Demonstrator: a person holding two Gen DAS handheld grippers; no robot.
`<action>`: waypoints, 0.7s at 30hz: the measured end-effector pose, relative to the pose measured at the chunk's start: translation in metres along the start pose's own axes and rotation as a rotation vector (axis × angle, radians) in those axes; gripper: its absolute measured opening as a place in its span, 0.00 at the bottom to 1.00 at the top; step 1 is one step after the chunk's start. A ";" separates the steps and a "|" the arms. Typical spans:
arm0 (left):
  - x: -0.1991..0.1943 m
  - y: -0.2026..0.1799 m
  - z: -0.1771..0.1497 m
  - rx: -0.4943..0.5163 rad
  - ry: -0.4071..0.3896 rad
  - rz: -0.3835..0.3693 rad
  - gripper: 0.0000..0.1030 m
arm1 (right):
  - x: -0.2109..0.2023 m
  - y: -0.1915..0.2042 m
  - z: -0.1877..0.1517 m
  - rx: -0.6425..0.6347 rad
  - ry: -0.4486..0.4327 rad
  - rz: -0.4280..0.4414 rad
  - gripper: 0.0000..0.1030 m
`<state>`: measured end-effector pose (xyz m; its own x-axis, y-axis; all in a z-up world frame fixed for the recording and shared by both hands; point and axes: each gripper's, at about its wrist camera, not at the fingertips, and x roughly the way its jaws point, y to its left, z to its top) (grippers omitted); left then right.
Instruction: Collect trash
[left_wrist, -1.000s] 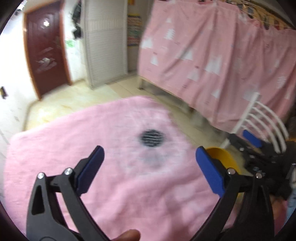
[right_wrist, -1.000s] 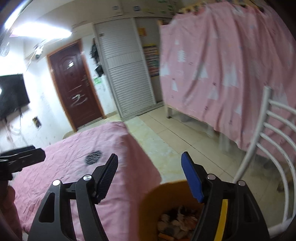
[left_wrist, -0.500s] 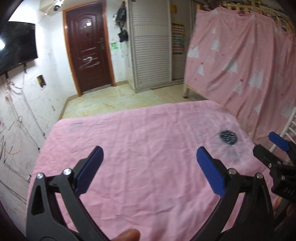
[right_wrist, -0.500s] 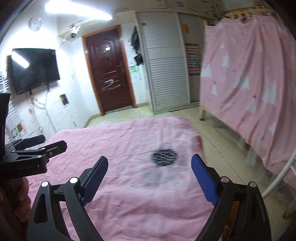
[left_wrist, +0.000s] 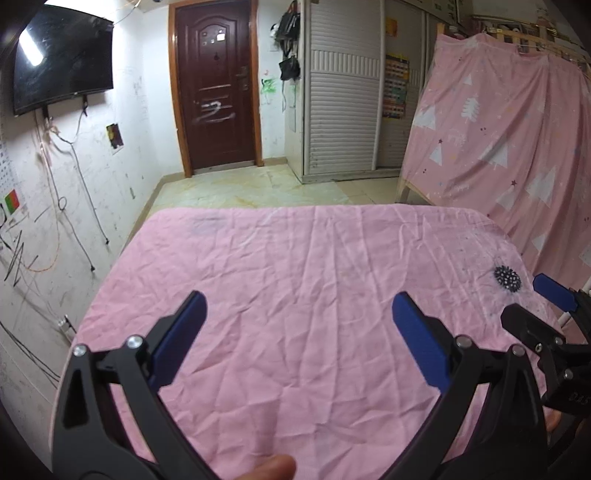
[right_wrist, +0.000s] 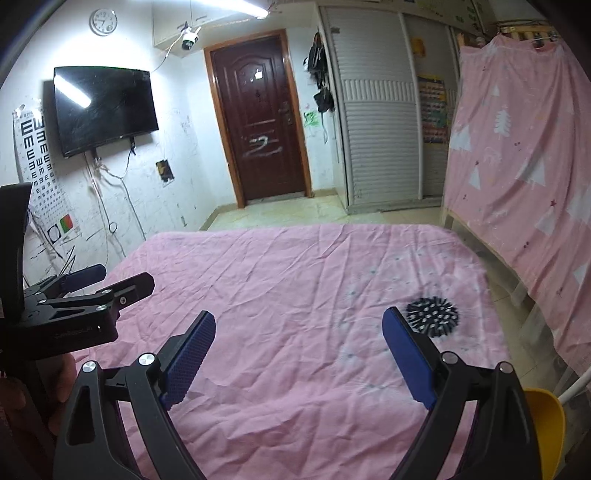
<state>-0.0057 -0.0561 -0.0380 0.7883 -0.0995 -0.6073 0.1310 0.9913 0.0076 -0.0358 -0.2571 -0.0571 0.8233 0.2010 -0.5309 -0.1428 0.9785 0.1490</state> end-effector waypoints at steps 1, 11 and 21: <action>0.001 0.001 0.000 -0.006 0.002 -0.002 0.94 | 0.001 0.001 0.000 0.000 0.003 0.001 0.83; 0.006 0.006 -0.002 -0.026 0.008 -0.012 0.94 | 0.003 0.000 -0.002 0.004 0.010 -0.006 0.83; 0.007 0.007 -0.003 -0.032 0.011 -0.016 0.94 | 0.004 -0.003 -0.003 0.004 0.016 -0.008 0.83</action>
<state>-0.0006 -0.0499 -0.0444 0.7796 -0.1151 -0.6156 0.1247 0.9918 -0.0276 -0.0332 -0.2586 -0.0619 0.8155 0.1935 -0.5454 -0.1336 0.9799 0.1480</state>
